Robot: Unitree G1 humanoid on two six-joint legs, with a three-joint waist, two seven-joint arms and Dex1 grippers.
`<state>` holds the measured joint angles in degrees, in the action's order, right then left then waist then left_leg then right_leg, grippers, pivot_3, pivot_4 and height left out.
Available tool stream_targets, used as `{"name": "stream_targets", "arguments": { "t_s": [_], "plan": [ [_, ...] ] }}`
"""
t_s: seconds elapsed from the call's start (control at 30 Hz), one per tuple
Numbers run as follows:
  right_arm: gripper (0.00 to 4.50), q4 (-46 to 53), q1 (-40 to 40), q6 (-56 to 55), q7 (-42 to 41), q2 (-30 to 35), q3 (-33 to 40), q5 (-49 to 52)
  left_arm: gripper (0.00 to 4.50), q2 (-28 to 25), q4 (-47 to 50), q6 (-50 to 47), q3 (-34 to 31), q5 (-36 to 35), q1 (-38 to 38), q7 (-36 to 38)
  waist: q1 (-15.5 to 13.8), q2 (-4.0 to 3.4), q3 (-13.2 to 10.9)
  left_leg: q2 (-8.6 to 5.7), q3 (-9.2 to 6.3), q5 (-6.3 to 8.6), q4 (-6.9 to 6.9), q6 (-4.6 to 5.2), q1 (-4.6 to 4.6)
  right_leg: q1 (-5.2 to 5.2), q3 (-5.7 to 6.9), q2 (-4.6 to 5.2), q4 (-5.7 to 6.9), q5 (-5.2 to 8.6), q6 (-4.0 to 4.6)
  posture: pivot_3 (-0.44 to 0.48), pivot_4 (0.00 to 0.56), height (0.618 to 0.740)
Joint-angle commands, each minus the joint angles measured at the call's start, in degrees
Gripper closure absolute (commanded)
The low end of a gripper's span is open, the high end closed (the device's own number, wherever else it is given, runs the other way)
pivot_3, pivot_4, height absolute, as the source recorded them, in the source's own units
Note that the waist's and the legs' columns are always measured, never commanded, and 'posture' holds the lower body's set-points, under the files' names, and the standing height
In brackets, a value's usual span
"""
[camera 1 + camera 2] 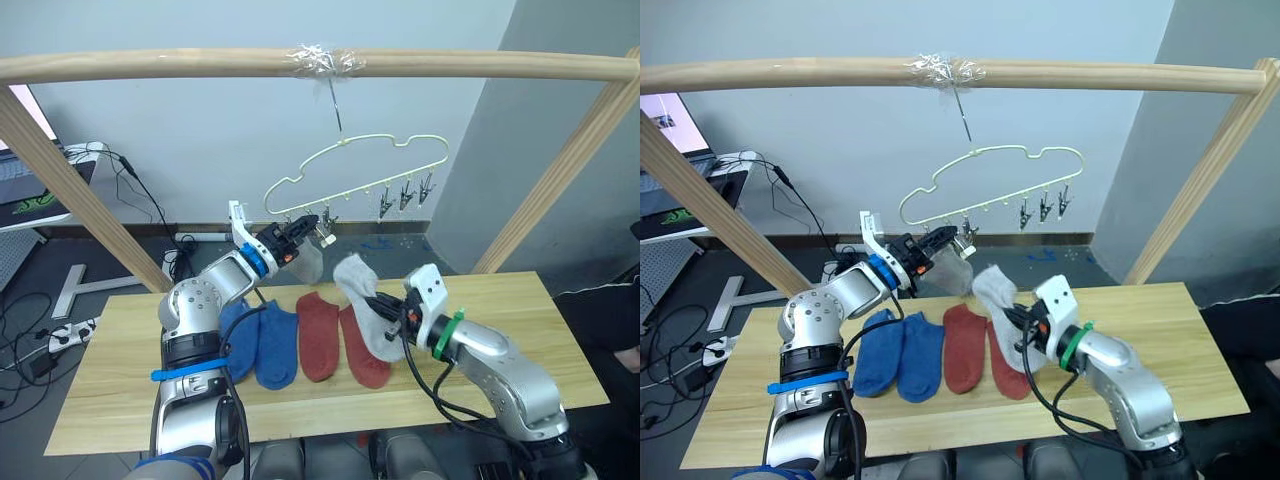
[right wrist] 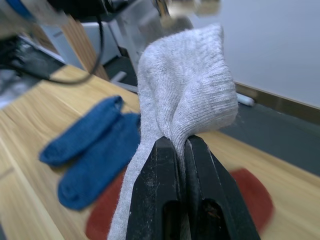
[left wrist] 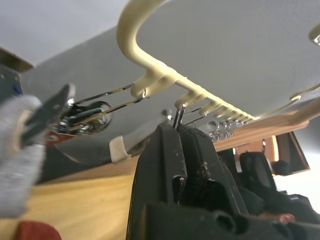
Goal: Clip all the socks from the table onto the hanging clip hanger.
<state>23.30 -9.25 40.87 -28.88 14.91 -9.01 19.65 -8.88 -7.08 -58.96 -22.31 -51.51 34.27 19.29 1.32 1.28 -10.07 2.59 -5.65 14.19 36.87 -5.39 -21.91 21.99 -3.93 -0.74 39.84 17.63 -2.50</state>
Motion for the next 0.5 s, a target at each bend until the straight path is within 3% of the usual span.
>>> {"name": "stream_targets", "arguments": {
  "t_s": [0.03, 0.5],
  "plan": [
    [4.47, 2.3, -1.8, 1.9, 0.0, -0.4, 1.5, 3.1, 4.50, -0.3, 2.0, -1.8, 0.4, -1.5, -0.6, -1.1, -0.2, 0.00, 0.0, 0.00, 0.00, 0.00, -0.01, 0.00, -0.02, 0.00, 0.00, 0.01, -0.02, 0.00, 0.00, 0.107, 0.130, 0.740],
    [4.47, -0.3, -4.7, 2.5, 0.6, -1.3, 1.4, 4.4, 4.50, -0.4, 3.3, -1.7, 2.1, -2.7, -1.7, -0.8, -1.2, 0.00, 0.0, 0.00, 0.03, 0.00, -0.08, 0.00, -0.09, 0.03, 0.00, 0.01, -0.24, -0.08, 0.14, 0.114, 0.132, 0.740]
  ]
}}
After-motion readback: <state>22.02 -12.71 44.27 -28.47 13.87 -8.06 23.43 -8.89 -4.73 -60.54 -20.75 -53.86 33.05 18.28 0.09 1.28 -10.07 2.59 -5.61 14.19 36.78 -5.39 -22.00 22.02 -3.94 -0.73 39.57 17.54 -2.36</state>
